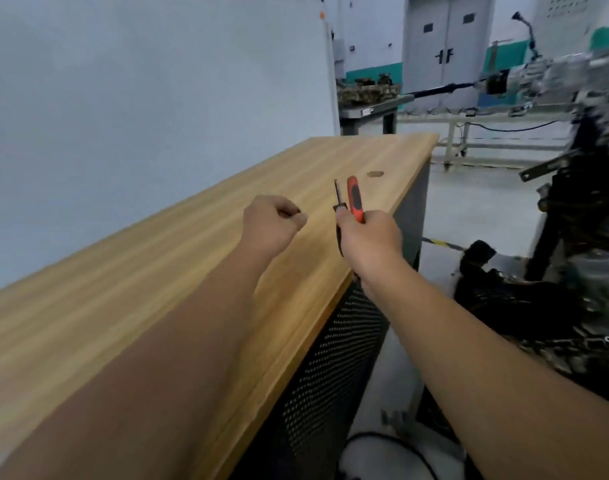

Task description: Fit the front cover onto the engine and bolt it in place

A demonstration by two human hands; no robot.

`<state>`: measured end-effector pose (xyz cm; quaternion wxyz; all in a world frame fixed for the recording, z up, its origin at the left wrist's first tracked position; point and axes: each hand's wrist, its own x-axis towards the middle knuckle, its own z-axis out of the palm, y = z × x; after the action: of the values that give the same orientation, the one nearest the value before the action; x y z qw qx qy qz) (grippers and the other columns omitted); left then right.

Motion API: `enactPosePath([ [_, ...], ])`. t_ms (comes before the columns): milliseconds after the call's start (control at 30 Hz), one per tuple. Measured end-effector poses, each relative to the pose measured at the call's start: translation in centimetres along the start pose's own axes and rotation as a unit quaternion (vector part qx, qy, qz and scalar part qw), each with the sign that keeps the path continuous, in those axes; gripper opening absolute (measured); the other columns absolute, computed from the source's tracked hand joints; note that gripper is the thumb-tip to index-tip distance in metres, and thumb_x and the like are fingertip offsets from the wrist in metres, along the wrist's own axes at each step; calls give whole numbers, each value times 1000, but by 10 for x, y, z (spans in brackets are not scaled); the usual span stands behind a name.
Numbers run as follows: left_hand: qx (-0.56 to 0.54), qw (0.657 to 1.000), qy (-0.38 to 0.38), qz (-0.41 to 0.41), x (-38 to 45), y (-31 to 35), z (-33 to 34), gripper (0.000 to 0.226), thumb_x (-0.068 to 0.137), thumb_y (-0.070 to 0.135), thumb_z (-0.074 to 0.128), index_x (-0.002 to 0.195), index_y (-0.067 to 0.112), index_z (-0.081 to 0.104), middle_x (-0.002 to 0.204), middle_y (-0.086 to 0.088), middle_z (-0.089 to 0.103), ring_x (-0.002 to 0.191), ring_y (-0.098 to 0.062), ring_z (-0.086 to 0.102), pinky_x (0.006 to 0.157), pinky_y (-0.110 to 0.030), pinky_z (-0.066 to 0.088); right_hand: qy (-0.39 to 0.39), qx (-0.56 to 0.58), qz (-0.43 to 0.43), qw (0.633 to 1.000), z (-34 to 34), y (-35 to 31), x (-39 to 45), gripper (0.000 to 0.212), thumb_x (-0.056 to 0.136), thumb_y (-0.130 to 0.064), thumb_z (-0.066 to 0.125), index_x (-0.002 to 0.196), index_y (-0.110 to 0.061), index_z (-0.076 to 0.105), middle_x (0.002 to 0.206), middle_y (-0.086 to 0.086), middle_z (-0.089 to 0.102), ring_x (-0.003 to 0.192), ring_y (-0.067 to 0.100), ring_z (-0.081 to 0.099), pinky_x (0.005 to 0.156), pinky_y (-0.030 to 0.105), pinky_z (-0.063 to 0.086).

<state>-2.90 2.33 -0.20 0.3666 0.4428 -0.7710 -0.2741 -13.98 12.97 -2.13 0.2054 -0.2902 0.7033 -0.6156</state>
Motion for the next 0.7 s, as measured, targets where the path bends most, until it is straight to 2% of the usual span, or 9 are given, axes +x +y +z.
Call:
enactPosePath([
  [100,42,999,-30,-2,1,-35,6,8,81,17,82,81,20,75,77,1,73,78,-16,71,75,-27,55,1,-53,31,998,30,2,5,27,96,-45,62,84,-21,60,83,3,66,71,23,65,59,34,53],
  [200,43,997,-54,20,8,-46,8,16,78,19,85,74,27,71,72,8,70,73,-8,67,67,-19,49,2,-95,70,993,41,0,15,22,97,-36,60,83,-18,56,88,6,67,72,24,65,62,38,56],
  [300,24,997,-68,34,13,-53,7,15,77,16,81,76,29,73,72,15,68,74,0,66,58,-3,41,-10,-72,111,991,40,-5,22,21,97,-30,58,97,-10,63,83,10,68,59,24,60,53,36,54],
  [400,-16,997,-72,17,13,-56,5,16,78,14,74,84,28,77,77,15,70,76,5,64,58,-3,41,-27,15,172,985,36,-8,23,14,100,-20,54,99,-8,61,77,10,60,51,21,54,50,32,52],
  [467,-44,998,-42,2,15,-56,6,20,81,12,68,79,30,75,79,17,68,77,5,61,61,-10,41,-43,58,197,978,38,-10,26,10,101,-15,50,100,-8,57,88,13,59,60,24,58,61,37,58],
  [567,-93,996,3,-20,17,-56,9,29,85,9,58,71,29,73,81,16,69,80,1,61,67,-16,45,-50,82,190,977,38,-16,31,20,97,-7,46,109,-3,61,95,14,59,80,27,59,76,36,60],
  [633,-113,993,-8,-33,18,-55,12,30,86,8,52,82,22,78,90,6,74,86,-9,66,74,-23,50,-52,57,174,982,36,-16,33,23,92,-5,47,105,-1,64,96,13,60,87,26,59,84,36,59],
  [700,-86,995,-32,-30,18,-56,14,34,88,8,49,96,18,80,102,2,74,89,-10,66,76,-25,52,-47,23,166,985,32,-19,27,20,92,-5,50,104,-2,65,100,10,63,107,26,65,102,47,55],
])
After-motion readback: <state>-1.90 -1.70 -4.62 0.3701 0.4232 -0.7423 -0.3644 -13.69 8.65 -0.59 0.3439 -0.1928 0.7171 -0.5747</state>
